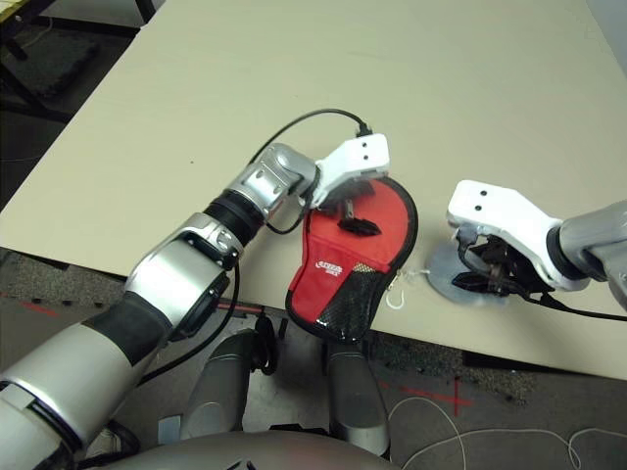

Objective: Store the ping-pong paddle in its case and zip it.

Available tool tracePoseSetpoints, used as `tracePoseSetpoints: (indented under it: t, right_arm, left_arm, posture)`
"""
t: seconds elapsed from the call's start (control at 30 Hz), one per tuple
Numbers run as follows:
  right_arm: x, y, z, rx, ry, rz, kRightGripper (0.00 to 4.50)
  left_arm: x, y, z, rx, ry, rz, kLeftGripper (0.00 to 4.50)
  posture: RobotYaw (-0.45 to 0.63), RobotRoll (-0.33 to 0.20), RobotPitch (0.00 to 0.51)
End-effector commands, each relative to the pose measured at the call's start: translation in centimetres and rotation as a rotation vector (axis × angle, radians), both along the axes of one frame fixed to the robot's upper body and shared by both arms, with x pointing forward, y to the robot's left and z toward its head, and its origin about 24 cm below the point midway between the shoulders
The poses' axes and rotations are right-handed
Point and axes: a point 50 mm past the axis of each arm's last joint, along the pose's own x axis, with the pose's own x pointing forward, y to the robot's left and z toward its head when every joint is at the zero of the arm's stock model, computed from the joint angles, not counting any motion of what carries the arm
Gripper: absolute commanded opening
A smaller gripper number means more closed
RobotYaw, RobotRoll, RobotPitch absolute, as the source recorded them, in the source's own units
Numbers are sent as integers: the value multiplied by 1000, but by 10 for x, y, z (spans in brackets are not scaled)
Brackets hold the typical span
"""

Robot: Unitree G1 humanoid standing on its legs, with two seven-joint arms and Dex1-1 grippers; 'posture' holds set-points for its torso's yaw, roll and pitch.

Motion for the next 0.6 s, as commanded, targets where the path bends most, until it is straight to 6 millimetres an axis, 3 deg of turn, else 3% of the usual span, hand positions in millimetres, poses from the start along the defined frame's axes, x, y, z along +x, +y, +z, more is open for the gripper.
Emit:
tracePoseSetpoints:
  t: [0.03, 0.1, 0.2, 0.27, 0.5, 0.6]
  right_arm:
    - [2, -10, 22, 80, 8, -51, 4243]
    - [4, -15, 34, 132, 2, -76, 4465]
    - [15, -25, 43, 181, -85, -163, 4465]
    - [27, -36, 45, 207, -177, -278, 4465]
    - [58, -63, 11, 284, -499, -620, 4465]
    - [67, -70, -8, 339, -625, -790, 4465]
  left_arm:
    - [11, 34, 4, -40, 89, 148, 4500]
    - [18, 51, 17, -100, 103, 227, 4500]
    - [27, 72, 30, -174, 46, 348, 4500]
    - [33, 85, 39, -248, 11, 449, 4500]
    - [45, 126, 41, -408, -151, 727, 4500]
    - [48, 139, 40, -482, -174, 832, 4500]
  posture:
    - [-95, 0, 341]
    - [-82, 0, 379]
    - [-64, 0, 370]
    - [-62, 0, 396]
    - [-47, 0, 397]
    - [-54, 0, 437]
